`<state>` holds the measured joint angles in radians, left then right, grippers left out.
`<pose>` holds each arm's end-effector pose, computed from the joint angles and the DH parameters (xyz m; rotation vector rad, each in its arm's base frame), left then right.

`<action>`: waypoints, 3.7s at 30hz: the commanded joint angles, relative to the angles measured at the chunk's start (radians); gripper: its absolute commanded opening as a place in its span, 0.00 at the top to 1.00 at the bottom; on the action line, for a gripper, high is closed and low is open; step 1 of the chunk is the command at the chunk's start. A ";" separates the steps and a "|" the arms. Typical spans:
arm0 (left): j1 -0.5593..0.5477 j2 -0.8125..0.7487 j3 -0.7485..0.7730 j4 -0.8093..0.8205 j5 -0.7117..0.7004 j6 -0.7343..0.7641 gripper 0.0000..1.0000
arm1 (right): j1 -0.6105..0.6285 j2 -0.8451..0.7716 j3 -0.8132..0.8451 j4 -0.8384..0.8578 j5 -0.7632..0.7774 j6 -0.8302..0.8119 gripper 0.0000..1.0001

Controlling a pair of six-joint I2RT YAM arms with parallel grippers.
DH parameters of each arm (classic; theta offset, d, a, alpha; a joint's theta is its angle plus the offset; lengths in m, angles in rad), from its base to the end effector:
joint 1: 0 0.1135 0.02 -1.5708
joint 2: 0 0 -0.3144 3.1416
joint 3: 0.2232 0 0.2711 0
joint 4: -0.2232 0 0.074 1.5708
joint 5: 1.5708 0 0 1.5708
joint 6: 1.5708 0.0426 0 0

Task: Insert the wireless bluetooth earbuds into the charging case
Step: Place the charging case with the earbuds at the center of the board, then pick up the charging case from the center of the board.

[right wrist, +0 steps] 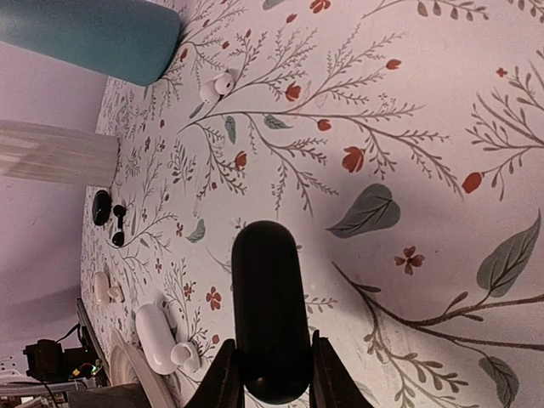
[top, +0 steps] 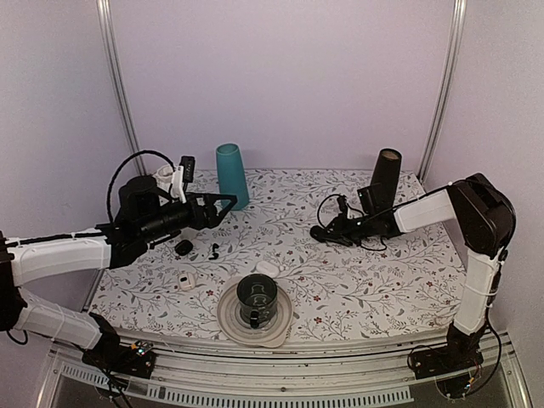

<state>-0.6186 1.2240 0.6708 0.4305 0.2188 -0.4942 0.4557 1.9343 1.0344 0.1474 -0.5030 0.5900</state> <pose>0.2263 -0.1724 0.3072 0.2846 1.7742 -1.0020 0.3721 0.2052 0.1615 -0.1083 2.4707 1.0793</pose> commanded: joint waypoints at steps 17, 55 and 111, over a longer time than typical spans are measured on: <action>0.084 -0.073 -0.100 -0.145 -0.249 -0.171 0.04 | -0.022 0.020 0.053 -0.145 0.158 -0.034 0.55; 0.112 0.261 0.084 -0.611 -0.694 -0.346 0.04 | 0.010 -0.288 0.039 -0.246 0.291 -0.171 0.15; 0.116 0.594 0.224 -0.539 -0.739 -0.327 0.41 | 0.015 -0.366 -0.028 -0.215 0.262 -0.174 0.15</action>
<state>-0.4942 1.8194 0.9020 -0.1368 -0.5186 -0.8406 0.4648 1.5959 1.0203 -0.0898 -0.2386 0.4248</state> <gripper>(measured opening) 0.603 0.848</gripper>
